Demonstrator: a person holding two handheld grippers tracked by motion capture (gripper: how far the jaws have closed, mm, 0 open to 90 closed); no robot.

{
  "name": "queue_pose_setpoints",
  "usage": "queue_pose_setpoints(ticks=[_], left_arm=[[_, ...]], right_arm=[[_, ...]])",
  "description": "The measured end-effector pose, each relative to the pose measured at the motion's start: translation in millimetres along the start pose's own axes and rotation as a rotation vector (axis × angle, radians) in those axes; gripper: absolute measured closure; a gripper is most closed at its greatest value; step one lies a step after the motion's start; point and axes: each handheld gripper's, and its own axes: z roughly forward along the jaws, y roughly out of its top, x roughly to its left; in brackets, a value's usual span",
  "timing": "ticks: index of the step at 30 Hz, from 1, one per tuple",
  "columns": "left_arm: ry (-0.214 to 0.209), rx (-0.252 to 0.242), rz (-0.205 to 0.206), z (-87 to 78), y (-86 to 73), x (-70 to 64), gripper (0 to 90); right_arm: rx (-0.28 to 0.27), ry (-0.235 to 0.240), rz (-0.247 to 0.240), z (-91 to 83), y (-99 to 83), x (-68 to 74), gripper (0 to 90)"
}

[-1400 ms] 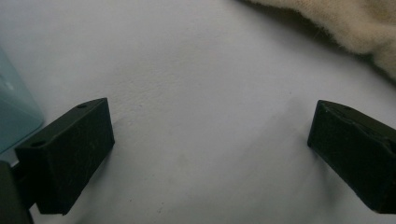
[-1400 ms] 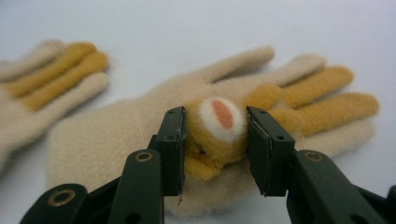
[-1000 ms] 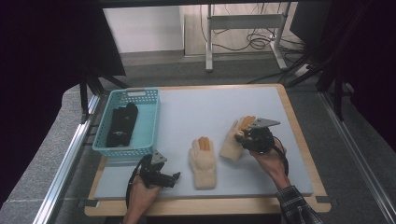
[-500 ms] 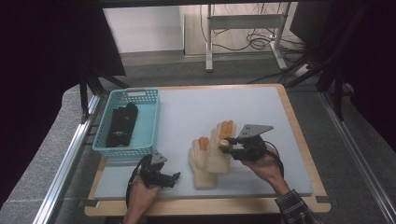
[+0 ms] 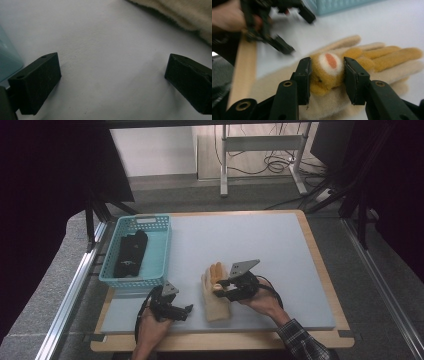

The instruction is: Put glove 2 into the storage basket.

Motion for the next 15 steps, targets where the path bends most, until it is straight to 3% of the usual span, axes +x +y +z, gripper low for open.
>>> queue_pose_setpoints(ticks=[3, 6, 9, 12, 15], left_arm=[[0.0, 0.0, 0.0, 0.0, 0.0, 0.0, 0.6], [0.0, 0.0, 0.0, 0.0, 0.0, 0.0, 0.6], [0.0, -0.001, -0.001, 0.1, 0.0, -0.1, 0.6], [0.0, -0.001, 0.0, 0.1, 0.0, -0.1, 0.6], [0.0, -0.003, -0.003, 0.0, -0.1, -0.3, 0.6]], right_arm=[[-0.02, 0.019, 0.046, 0.9, -6.8, -5.9, 50.3], [-0.043, -0.028, 0.049, -10.9, -6.5, -3.1, 43.9], [-0.067, -0.068, 0.074, -26.8, -6.2, -2.4, 43.4], [-0.052, -0.117, 0.112, -38.5, -11.5, -3.0, 52.5], [-0.012, -0.145, 0.16, -43.7, -21.6, -0.7, 68.4]])
